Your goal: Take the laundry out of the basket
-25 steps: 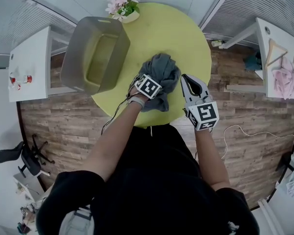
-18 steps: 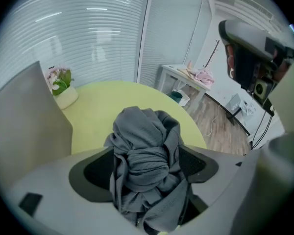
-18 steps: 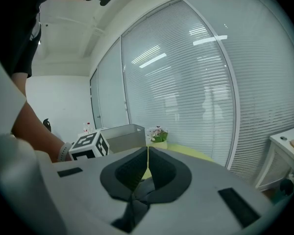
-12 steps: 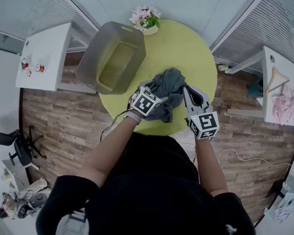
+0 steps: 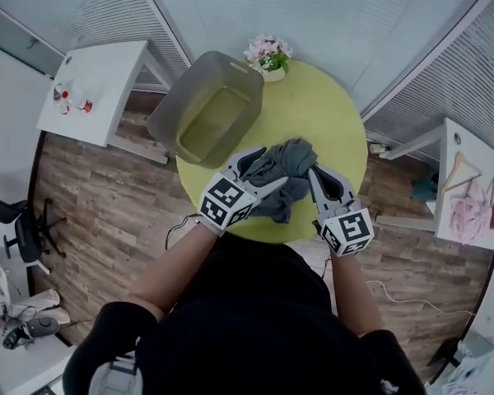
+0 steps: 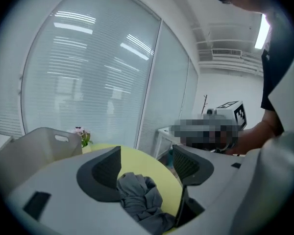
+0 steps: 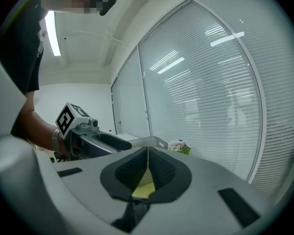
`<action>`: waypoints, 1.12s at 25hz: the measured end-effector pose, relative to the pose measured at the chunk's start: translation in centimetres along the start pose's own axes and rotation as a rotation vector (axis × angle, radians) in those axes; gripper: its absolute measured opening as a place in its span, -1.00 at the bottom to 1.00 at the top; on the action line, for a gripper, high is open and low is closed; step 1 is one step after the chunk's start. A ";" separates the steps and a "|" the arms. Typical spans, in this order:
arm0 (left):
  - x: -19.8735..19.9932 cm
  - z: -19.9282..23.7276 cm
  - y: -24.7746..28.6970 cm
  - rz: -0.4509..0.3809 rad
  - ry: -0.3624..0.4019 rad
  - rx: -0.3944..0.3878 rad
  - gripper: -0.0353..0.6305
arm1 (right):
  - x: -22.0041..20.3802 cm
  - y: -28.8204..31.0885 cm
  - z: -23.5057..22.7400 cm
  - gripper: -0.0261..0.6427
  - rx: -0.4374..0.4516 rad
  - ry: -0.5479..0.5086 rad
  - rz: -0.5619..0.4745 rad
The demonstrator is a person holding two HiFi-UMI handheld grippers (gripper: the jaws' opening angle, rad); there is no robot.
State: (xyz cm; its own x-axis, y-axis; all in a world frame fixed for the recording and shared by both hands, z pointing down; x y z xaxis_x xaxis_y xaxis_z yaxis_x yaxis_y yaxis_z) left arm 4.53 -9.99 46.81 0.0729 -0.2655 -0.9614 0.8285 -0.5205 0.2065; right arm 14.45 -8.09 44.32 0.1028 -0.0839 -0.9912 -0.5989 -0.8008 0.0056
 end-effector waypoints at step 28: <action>8.6 -1.4 -3.2 -0.317 0.127 0.025 -0.87 | 7.2 1.7 3.2 -0.85 0.128 -0.071 -0.131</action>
State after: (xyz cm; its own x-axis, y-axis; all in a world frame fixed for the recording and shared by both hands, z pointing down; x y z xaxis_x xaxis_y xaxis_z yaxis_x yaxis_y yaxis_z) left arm 3.30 -9.49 37.62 -0.1162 0.0146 -0.9931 0.8073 -0.5811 -0.1030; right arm 11.62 -8.12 36.77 0.1334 0.0621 -0.9891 -0.6808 -0.7195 -0.1370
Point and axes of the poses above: the fingertips, and each gripper's own axes: y forward along the fingers, z to its left, x out of its top, the point moved 2 cm from there along -y, backward along the fingers, and after that the axes turned 11 degrees about -z, right-handed, at the moved point
